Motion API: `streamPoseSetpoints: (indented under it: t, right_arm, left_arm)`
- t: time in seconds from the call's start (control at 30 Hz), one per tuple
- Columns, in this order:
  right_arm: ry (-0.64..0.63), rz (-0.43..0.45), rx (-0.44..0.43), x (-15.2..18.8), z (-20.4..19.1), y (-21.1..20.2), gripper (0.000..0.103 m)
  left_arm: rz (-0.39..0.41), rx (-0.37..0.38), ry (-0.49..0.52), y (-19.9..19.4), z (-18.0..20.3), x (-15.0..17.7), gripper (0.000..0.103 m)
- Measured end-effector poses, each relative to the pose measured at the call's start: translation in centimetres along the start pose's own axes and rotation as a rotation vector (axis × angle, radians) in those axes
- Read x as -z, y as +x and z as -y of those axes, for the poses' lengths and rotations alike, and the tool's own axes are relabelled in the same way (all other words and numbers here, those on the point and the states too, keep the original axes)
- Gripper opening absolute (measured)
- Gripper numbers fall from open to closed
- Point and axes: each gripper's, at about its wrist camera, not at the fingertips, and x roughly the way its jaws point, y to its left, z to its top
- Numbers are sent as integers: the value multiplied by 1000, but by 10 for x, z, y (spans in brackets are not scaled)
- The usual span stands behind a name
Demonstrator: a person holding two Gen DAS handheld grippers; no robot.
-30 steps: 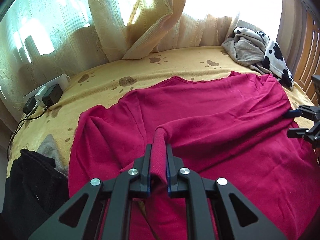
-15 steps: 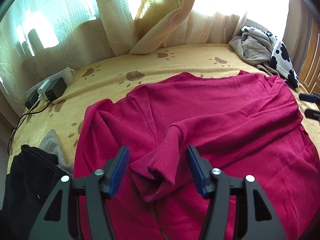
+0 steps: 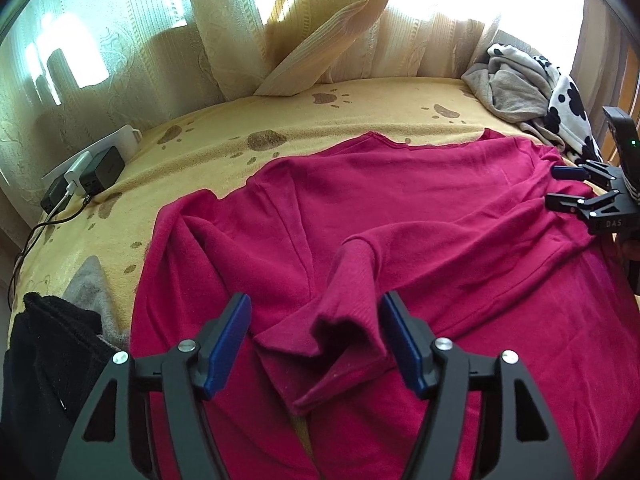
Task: Fold clothes
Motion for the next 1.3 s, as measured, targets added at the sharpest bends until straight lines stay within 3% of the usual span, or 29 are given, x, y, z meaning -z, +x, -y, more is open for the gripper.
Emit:
streamPoseSetpoints:
  t: [0.2,0.4,0.63,0.77,0.87,1.0,1.13,1.3]
  right_arm:
    - [18,20,24,0,0,-10,88]
    - [42,110,23,-6,-5,-45,88]
    - [-37,76,46,-6,-27,-30,88]
    - [-82,2,102,2,-34,-7,88]
    - [-61,-8,74,8,-28,-2,89]
    - [-29,-8,18,10,-19,0,92]
    - [-36,1,11,10,-19,1,94]
    - [-36,0,8,9,-19,2,95]
  left_arm:
    - [33,-21,-34,-19,-16,-2,79]
    - [79,-81,-43,-37,-25,-11,80]
    - [111,14,-9,-41,10,-20,80]
    - [79,35,61,-23,39,-24,82]
    - [34,22,93,-1,48,-25,83]
    - [-25,13,59,25,38,-20,83]
    - [-32,69,1,36,22,-11,92]
    - [-33,74,-3,40,19,-11,99]
